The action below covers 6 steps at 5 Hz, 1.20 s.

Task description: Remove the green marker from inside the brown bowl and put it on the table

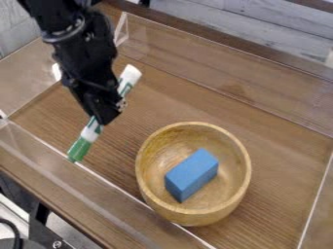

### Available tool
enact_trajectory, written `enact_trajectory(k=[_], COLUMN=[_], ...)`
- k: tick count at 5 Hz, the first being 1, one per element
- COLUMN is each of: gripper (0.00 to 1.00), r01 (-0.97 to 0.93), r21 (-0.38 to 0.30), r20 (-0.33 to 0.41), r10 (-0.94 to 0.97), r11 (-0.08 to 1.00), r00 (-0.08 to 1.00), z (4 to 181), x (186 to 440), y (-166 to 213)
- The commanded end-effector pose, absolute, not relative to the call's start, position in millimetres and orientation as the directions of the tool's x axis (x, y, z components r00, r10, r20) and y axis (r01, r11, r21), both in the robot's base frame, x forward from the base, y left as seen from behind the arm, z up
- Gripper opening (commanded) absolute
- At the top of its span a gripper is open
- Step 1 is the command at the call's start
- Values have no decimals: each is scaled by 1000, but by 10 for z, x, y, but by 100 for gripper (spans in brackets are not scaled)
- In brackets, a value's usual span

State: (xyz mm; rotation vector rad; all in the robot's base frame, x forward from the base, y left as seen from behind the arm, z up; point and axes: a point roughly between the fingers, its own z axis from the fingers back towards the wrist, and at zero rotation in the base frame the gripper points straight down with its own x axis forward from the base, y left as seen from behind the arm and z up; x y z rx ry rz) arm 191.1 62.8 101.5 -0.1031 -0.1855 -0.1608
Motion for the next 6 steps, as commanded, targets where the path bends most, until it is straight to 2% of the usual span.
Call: enact_trajectory(k=[1,6], gripper=[0,0], r01=[181,228], r21=[-67,-26], r20=[222,261], r10=[-163,-213], r11=[981,973], r00=[961,941], z=[958,674], x=[1985,2161], y=[634,776])
